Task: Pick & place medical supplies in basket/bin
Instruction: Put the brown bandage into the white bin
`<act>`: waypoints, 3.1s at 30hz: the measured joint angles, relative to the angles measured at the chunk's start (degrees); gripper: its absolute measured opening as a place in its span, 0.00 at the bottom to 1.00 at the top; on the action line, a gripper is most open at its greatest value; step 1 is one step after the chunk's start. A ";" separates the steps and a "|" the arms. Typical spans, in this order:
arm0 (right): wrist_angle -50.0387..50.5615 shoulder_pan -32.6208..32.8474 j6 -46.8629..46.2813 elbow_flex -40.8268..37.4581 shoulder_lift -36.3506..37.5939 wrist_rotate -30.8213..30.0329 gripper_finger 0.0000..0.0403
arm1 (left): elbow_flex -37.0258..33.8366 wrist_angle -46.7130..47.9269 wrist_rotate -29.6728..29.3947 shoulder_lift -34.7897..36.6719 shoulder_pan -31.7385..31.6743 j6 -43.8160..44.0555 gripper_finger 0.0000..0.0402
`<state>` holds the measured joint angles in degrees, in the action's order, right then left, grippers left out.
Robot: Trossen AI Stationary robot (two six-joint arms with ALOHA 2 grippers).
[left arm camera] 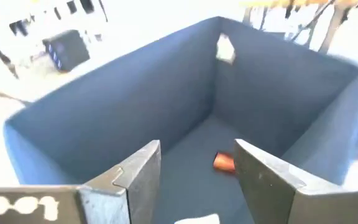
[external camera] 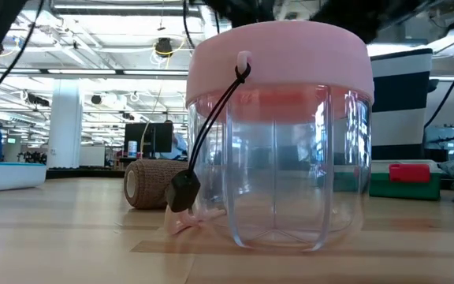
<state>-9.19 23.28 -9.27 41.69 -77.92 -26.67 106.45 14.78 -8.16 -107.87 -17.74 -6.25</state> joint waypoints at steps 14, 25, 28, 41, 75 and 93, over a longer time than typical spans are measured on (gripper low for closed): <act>-9.86 -7.27 14.88 11.59 -19.18 24.91 0.51 | 10.66 22.91 -2.12 12.40 11.17 3.19 0.48; 21.68 -9.08 15.41 36.91 -32.69 32.70 0.55 | 10.65 39.25 -13.64 22.43 24.36 8.04 0.48; 21.43 -8.72 15.33 40.66 -37.75 32.81 0.54 | 10.50 45.30 -19.70 23.36 28.32 9.08 0.48; 39.39 -10.68 15.20 55.11 -50.77 38.64 0.54 | 0.93 54.80 -34.79 23.21 38.43 20.12 0.48; 56.10 -11.93 21.34 58.71 -27.13 18.53 0.17 | 0.16 72.31 -46.43 23.30 49.01 48.52 0.48; 74.65 -37.32 9.37 49.67 -0.07 -0.18 0.23 | 0.20 72.33 -42.95 23.12 49.90 50.19 0.48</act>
<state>65.46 -14.03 0.10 91.36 -77.99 -26.84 106.65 87.11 -51.11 -84.75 32.16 43.94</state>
